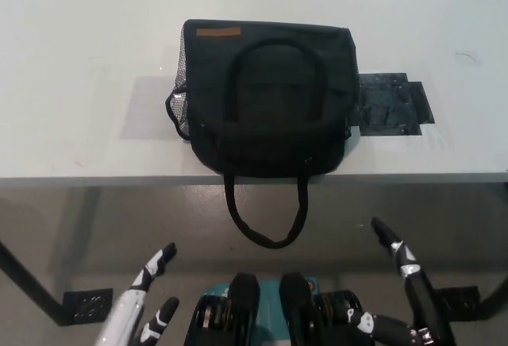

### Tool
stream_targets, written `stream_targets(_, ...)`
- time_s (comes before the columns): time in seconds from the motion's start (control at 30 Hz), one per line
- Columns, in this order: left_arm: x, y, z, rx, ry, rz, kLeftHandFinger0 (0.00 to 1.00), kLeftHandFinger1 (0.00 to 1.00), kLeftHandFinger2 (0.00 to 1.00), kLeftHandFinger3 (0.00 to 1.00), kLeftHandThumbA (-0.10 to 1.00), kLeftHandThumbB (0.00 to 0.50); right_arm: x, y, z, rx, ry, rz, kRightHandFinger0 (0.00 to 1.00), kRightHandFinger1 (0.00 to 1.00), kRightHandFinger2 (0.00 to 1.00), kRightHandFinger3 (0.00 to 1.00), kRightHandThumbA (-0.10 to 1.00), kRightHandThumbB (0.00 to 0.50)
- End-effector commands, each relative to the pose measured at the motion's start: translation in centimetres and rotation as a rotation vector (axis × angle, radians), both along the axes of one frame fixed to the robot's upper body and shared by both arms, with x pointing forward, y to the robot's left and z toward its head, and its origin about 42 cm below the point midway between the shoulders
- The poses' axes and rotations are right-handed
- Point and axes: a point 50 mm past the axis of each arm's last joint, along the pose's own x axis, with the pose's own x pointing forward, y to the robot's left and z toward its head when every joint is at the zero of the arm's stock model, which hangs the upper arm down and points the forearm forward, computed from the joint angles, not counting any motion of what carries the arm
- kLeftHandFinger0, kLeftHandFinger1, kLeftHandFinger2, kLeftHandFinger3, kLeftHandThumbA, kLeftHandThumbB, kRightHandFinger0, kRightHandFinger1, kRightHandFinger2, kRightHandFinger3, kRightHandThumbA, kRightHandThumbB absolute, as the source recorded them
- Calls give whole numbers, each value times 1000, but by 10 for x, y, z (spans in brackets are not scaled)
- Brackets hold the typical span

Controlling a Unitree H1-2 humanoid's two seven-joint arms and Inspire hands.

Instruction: A soft travel bag is kept infront of the robot in the middle of the desk and the robot uses both its hands to press it to reduce its size

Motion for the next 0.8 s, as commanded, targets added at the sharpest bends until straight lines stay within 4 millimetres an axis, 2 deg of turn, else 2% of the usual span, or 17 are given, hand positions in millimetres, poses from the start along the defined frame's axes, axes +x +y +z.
stream_targets(0.0,-9,2,91,350,-432,-17,1000,1000,1000,1000,1000,289,-8,1,94,-171,-418,-55,1000,1000,1000,1000,1000,242)
stream_targets(0.03,-8,2,109,378,-467,-6,1000,1000,1000,1000,1000,298,-5,2,109,-191,-447,-48,1000,1000,1000,1000,1000,244)
stream_targets(0.1,-3,3,129,397,-533,9,1000,1000,1000,1000,1000,282,-1,3,127,-205,-485,-34,1000,1000,1000,1000,1000,230)
stream_targets(0.17,5,3,143,420,-592,31,1000,1000,1000,1000,1000,290,6,3,141,-224,-507,-36,1000,1000,1000,1000,1000,233)
stream_targets(0.27,22,5,171,492,-655,36,1000,1000,1000,1000,1000,297,19,4,163,-298,-538,-63,1000,1000,1000,1000,1000,275)
stream_targets(0.37,40,3,193,539,-676,31,1000,1000,1000,1000,1000,317,33,6,181,-323,-562,-60,1000,1000,1000,1000,1000,274)
stream_targets(0.47,70,-2,217,585,-698,23,1000,1000,1000,1000,1000,319,54,7,205,-360,-547,-54,1000,1000,1000,1000,1000,295)
stream_targets(0.53,99,-10,235,629,-704,2,1000,1000,1000,1000,1000,320,75,11,226,-368,-536,-45,1000,1000,1000,1000,1000,298)
stream_targets(0.57,103,-12,238,635,-702,-3,1000,1000,1000,1000,1000,322,78,11,230,-369,-534,-46,1000,1000,1000,1000,1000,295)
stream_targets(0.6,124,-19,250,657,-698,-9,1000,1000,1000,1000,1000,326,96,13,246,-351,-529,-42,1000,1000,1000,1000,1000,292)
stream_targets(0.67,138,-24,258,677,-690,-11,1000,1000,1000,1000,1000,333,106,15,256,-347,-516,-36,1000,1000,1000,1000,1000,282)
stream_targets(0.77,175,-36,276,732,-651,-7,1000,1000,1000,1000,1000,346,143,21,278,-401,-497,-26,1000,1000,1000,1000,1000,260)
